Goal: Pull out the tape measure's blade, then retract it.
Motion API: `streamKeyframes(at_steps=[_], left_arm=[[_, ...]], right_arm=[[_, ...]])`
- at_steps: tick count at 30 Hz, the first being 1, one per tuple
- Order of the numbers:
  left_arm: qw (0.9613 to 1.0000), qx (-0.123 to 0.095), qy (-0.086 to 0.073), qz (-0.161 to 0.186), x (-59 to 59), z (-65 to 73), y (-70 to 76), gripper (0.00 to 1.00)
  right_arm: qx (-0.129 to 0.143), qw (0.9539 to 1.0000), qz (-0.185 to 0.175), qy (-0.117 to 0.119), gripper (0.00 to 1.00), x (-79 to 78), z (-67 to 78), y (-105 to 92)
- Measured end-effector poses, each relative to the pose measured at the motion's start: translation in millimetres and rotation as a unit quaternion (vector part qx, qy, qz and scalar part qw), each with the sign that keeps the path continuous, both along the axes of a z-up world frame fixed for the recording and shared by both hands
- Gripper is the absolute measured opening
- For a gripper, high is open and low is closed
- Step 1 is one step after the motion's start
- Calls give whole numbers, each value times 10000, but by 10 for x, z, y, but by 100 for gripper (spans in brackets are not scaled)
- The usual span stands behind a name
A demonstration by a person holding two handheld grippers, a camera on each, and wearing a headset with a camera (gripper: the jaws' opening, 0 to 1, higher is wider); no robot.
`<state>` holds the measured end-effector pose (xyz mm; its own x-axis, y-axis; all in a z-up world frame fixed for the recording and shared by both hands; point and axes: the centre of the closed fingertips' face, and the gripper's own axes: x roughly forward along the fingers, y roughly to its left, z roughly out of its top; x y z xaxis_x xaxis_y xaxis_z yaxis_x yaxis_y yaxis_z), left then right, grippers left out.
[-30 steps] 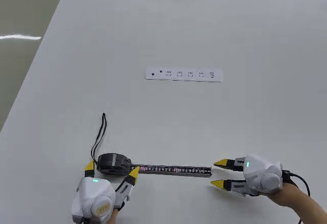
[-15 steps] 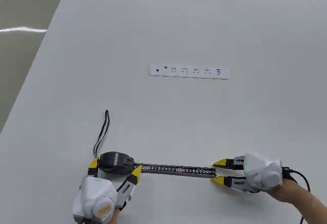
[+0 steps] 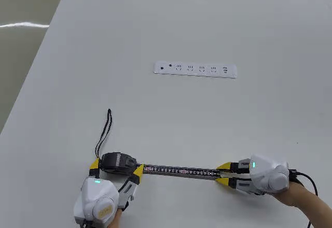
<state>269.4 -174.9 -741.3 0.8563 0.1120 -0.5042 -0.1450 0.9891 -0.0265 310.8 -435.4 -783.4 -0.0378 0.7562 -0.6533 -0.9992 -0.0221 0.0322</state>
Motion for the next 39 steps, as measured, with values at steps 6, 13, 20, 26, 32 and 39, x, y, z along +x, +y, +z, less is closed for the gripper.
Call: streamKeyframes(at_steps=[6, 13, 20, 26, 32, 39], left_arm=[[9995, -163, 3, 254, -16, -33, 37, 68], [9977, -426, 30, 522, -16, -72, 72, 66], [9949, -564, 69, 838, -9, -122, 110, 63], [9940, -587, 56, 927, -8, -119, 114, 63], [9934, -615, 131, 955, -14, -130, 113, 61], [9930, -632, 222, 970, -21, -140, 119, 60]], right_arm=[[-33, 10000, -8, -23, 13, -2, -6, -1], [-47, 10000, -3, -66, 13, -4, -1, -4], [-52, 10000, -19, -44, 13, -20, 29, -3], [-41, 10000, -27, -67, 13, -20, 57, 0], [-25, 10000, -51, -78, 13, -11, 80, 2], [40, 10000, -4, -66, 13, -38, 105, 86]])
